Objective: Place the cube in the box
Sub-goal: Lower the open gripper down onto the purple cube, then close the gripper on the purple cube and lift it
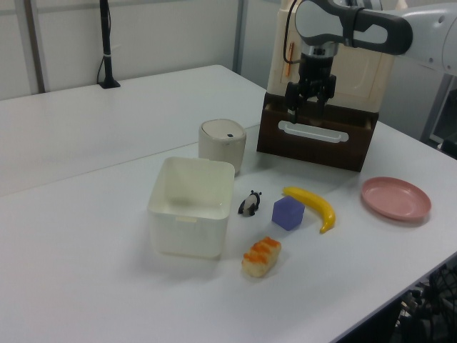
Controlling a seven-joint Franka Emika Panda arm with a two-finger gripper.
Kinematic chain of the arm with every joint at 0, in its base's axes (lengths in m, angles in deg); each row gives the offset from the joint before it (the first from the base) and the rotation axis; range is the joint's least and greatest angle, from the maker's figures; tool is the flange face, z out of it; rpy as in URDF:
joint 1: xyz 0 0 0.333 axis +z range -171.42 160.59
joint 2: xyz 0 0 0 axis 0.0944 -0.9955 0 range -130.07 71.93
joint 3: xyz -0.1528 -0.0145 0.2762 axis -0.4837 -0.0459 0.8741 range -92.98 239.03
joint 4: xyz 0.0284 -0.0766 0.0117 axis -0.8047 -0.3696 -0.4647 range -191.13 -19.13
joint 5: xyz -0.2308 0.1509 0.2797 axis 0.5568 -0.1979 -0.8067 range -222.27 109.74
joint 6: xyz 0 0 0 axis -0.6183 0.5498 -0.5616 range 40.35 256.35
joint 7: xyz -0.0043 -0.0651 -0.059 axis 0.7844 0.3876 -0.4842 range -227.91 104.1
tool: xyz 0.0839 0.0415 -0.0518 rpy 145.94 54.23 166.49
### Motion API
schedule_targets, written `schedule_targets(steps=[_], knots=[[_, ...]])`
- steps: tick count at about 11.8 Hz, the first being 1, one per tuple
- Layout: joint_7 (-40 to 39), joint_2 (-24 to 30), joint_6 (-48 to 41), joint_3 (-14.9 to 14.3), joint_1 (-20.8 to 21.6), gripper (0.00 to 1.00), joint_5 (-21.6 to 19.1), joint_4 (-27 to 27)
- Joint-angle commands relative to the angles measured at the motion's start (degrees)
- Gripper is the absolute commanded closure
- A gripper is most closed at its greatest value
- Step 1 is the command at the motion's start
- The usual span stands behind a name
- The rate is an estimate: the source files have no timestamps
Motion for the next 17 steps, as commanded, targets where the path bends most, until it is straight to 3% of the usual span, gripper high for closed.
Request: schedule_targets(steps=[1,6,10,13,15,17], knots=[[-2.8,0.7,0.9,0.7,2.8,0.0,-0.8,-0.5],[-16.9,0.7,-8.1,0.7,4.9,0.0,-0.8,-3.7],[-17.0,4.2,-8.9,0.6,6.3,0.0,-0.6,-10.1],[-12.1,5.7,-0.8,0.5,7.1,0.0,0.1,-17.5],[-5.3,5.1,8.2,0.6,8.5,0.0,2.7,-23.1],[-3.7,4.3,14.8,0.6,8.5,0.0,4.3,-27.6]])
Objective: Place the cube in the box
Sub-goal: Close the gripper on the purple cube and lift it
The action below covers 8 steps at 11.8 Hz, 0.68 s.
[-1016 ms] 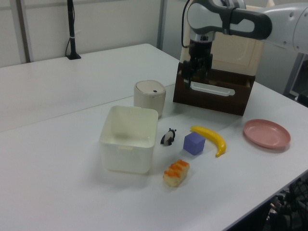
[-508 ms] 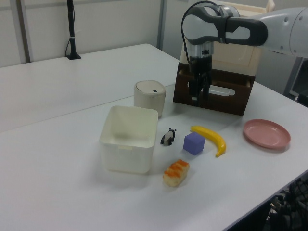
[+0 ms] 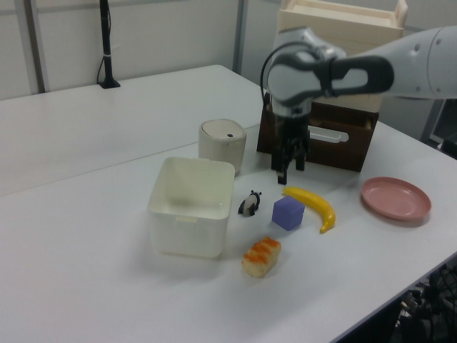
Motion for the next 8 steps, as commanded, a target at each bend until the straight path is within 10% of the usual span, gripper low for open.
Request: schedule_targets(steps=[1,7,8], knots=[[3.5,1.1,10.0,-0.7,1.1,0.0,2.3,-8.5],[9.8,-7.6,16.3,-0.6,1.3,0.01,8.6,-8.6],[9.9,-7.6,16.3,-0.6,1.8,0.39,8.7,-8.4]])
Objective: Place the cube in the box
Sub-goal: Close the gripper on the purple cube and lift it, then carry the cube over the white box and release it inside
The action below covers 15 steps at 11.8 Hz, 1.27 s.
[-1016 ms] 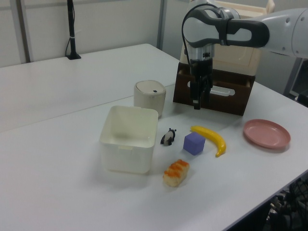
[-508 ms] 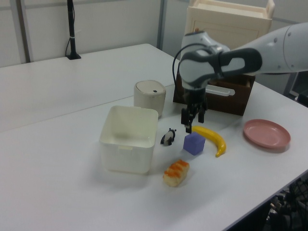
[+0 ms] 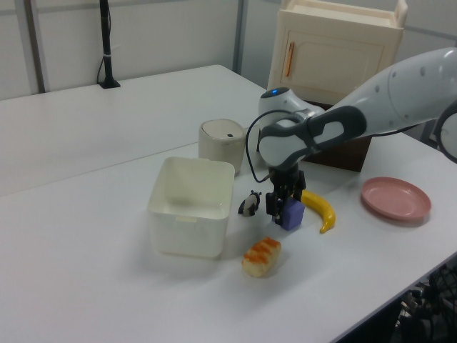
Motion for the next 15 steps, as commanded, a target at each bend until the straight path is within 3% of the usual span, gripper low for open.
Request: schedule_targets(steps=[1,2,3,5,6,8,9,12,13,14,15], knots=[[1.8,1.4,0.4,-0.5,2.2,0.77,1.6,0.1],[1.2,3.5,-0.6,-0.5,2.0,0.88,1.6,0.7],[0.1,5.0,-4.1,-0.5,1.8,0.92,1.5,2.5],[-3.0,5.3,-13.8,-0.5,1.8,0.94,-0.1,12.0],[-4.1,5.2,-17.7,-0.5,1.8,0.93,-3.0,16.6],[-3.1,5.0,-20.5,-0.4,3.1,0.81,-7.8,24.8],[0.0,4.8,-19.9,-0.4,5.6,0.69,-9.6,26.1],[10.2,2.3,-11.4,-0.4,12.9,0.65,-9.7,26.1],[15.9,0.6,-8.2,-0.4,15.1,0.45,-9.1,26.1],[21.2,-1.1,-5.4,-0.4,16.7,0.0,-8.4,26.2],[23.6,-1.7,-3.5,-0.5,17.9,0.0,-7.0,26.1]])
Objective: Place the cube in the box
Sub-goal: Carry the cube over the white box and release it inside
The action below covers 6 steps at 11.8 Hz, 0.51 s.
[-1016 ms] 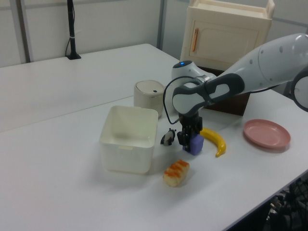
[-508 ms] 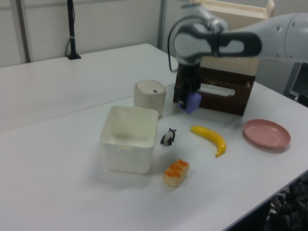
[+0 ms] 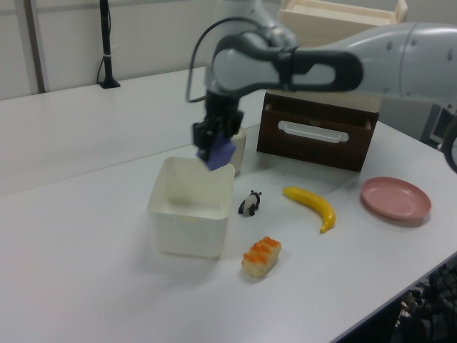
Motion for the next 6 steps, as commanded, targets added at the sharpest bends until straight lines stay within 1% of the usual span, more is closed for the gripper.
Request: schedule_targets(steps=[1,3,6], knots=[[7.5,-2.7,4.4,-0.7,3.2,0.0,2.6,0.9],[7.2,-1.4,2.5,-1.5,2.4,0.0,2.5,0.8],[5.6,0.7,-5.7,-1.7,-3.8,0.0,3.0,0.9]])
